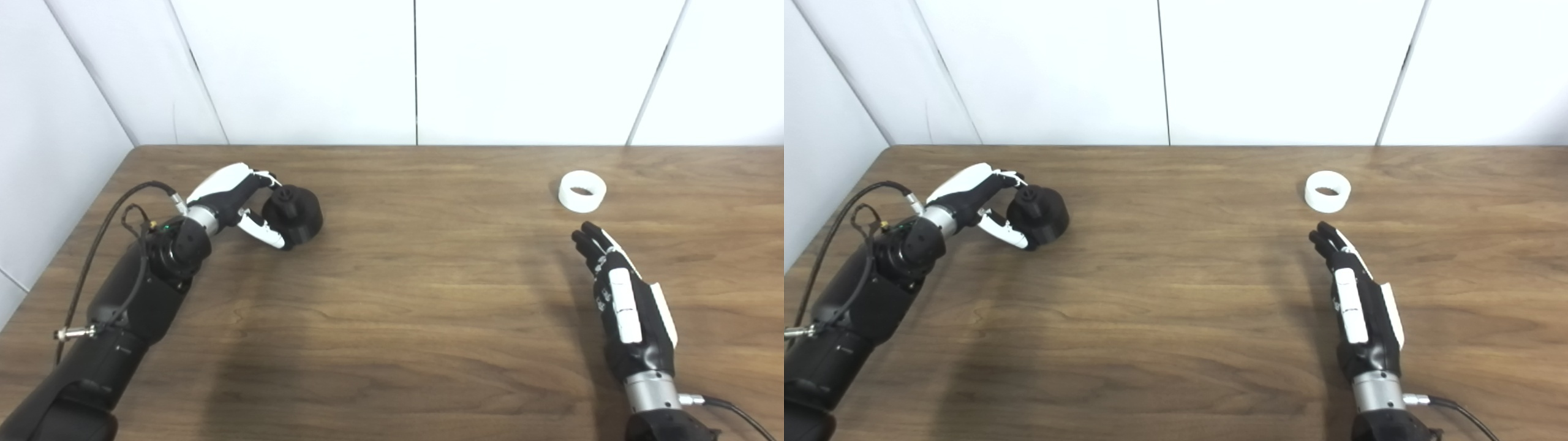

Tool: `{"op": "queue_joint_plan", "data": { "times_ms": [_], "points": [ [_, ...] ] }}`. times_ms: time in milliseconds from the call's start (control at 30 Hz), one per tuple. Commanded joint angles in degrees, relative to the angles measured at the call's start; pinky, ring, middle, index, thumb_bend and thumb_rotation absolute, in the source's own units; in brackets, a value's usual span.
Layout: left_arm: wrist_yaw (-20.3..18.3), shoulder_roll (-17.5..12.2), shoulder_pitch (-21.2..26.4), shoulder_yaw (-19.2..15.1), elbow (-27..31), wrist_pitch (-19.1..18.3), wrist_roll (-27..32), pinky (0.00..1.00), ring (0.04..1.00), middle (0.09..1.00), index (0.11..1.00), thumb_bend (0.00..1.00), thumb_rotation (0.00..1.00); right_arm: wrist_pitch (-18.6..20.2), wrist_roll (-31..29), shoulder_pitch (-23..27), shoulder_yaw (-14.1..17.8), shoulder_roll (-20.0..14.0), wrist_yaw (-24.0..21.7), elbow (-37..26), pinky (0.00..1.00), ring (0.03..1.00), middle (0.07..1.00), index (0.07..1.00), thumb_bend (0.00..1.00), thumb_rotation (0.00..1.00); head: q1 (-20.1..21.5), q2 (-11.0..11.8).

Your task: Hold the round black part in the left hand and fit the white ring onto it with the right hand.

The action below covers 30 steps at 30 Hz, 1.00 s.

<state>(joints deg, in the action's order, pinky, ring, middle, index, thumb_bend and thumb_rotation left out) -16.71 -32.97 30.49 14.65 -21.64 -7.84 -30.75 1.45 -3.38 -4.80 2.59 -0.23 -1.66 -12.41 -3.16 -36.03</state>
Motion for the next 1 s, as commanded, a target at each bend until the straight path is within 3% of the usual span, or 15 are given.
{"op": "queue_joint_plan", "data": {
  "times_ms": [0,200,467,867,967],
  "points": [
    [0.46,-1.62,1.46,-0.72,1.77,1.43,0.06,0.87,0.997,0.938,0.670,0.82,0.22,-1.26,0.31,-3.90,-0.36,-0.71,-0.43,-1.67,1.00,0.919,0.856,0.859,0.55,0.90,-0.04,0.01],
    [-1.47,-1.41,0.17,-0.59,5.00,-0.71,0.01,0.90,1.000,0.944,0.675,0.81,0.23,-0.97,0.88,-3.77,-0.43,-0.78,-0.36,-1.69,1.00,0.918,0.855,0.858,0.55,0.91,0.01,0.04],
    [-1.46,-0.56,-1.37,0.34,6.90,2.93,-0.11,0.92,1.000,0.931,0.658,0.82,0.23,-0.91,0.64,-3.81,-0.59,-0.95,-0.85,-1.77,1.00,0.919,0.859,0.863,0.55,0.91,-0.04,-0.20],
    [-4.91,1.64,-3.02,2.84,13.55,2.51,-0.91,0.99,1.000,0.939,0.656,0.83,0.27,-0.37,0.70,-3.95,-0.84,-0.81,-1.03,-2.12,1.00,0.927,0.863,0.866,0.55,0.92,0.16,-0.32],
    [-5.31,2.12,-3.56,3.38,15.01,3.96,-0.21,0.93,1.000,0.932,0.647,0.83,0.27,-0.55,1.05,-3.97,-0.92,-0.86,-0.99,-2.03,1.00,0.925,0.863,0.865,0.55,0.92,0.08,-0.36]
  ]
}}
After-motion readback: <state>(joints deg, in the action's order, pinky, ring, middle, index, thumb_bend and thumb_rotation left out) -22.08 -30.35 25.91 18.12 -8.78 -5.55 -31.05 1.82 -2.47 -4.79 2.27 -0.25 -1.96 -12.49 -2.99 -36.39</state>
